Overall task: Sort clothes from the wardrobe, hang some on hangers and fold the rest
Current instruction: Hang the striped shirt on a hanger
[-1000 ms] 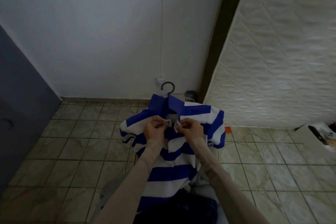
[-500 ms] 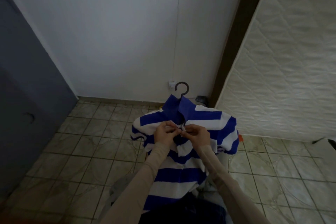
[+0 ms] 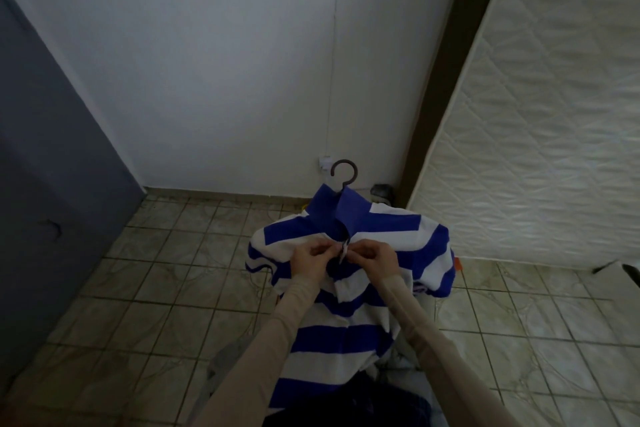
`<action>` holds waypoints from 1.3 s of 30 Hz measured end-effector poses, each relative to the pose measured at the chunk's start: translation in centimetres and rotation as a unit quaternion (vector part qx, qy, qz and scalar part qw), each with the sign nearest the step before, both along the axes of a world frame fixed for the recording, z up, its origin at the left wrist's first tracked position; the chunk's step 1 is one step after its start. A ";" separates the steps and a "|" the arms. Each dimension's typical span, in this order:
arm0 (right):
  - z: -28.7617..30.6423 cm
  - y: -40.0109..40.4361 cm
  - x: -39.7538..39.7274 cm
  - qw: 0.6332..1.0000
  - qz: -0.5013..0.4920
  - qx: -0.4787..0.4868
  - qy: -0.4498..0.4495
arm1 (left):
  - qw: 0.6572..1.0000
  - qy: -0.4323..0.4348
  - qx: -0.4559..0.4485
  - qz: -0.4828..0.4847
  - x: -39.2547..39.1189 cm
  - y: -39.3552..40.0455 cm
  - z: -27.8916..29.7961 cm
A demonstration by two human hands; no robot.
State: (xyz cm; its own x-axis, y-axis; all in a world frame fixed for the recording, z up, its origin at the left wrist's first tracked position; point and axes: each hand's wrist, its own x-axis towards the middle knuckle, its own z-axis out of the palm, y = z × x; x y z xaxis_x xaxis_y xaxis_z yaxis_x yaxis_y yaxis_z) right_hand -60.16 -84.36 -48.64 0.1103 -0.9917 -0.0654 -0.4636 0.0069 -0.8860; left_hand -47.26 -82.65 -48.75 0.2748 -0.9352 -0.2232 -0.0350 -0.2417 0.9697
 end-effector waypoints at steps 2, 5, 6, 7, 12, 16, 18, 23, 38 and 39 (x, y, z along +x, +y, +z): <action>0.0 -0.2 0.3 1.000 -0.012 -0.008 0.013 | 1.000 -0.004 0.006 -0.007 0.0 -0.2 0.0; -0.1 -0.4 0.7 0.999 -0.032 -0.014 0.040 | 0.999 -0.030 0.014 -0.027 -0.1 -0.3 0.4; -0.1 -0.5 0.8 0.998 -0.036 -0.013 0.046 | 0.999 -0.036 0.013 -0.027 -0.1 -0.4 0.4; -0.2 -0.5 0.8 0.998 -0.037 -0.010 0.051 | 0.999 -0.043 0.014 -0.029 -0.1 -0.5 0.3; -0.6 -0.5 0.9 0.998 -0.032 0.005 0.055 | 0.987 -0.142 -0.003 -0.075 0.2 -0.7 -0.1; -0.4 -0.6 0.6 0.999 -0.027 0.027 -0.011 | 0.976 -0.202 -0.026 -0.071 0.3 -0.9 -0.1; -0.2 -0.7 0.5 0.998 -0.018 0.048 -0.047 | 0.971 -0.227 -0.036 -0.065 0.3 -1.0 0.0; -0.1 -0.8 0.7 0.954 -0.069 0.173 -0.236 | 0.972 -0.219 -0.055 -0.066 0.6 -1.2 0.1; 4.1 -3.9 0.4 0.977 -0.200 -0.045 0.062 | 0.971 -0.235 -0.037 -0.003 1.9 -3.9 0.7; 4.7 -4.7 0.7 0.981 -0.171 -0.059 0.069 | 0.965 -0.260 -0.044 -0.004 2.1 -4.5 0.9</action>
State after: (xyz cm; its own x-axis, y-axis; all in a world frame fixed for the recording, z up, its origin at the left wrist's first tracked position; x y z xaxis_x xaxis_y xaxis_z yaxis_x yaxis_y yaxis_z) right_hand -59.45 -89.10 -43.98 -0.2325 -0.9706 0.0615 -0.5673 0.0840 -0.8192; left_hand -45.15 -87.17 -47.82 0.3200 -0.9471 0.0235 -0.5237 -0.1561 0.8375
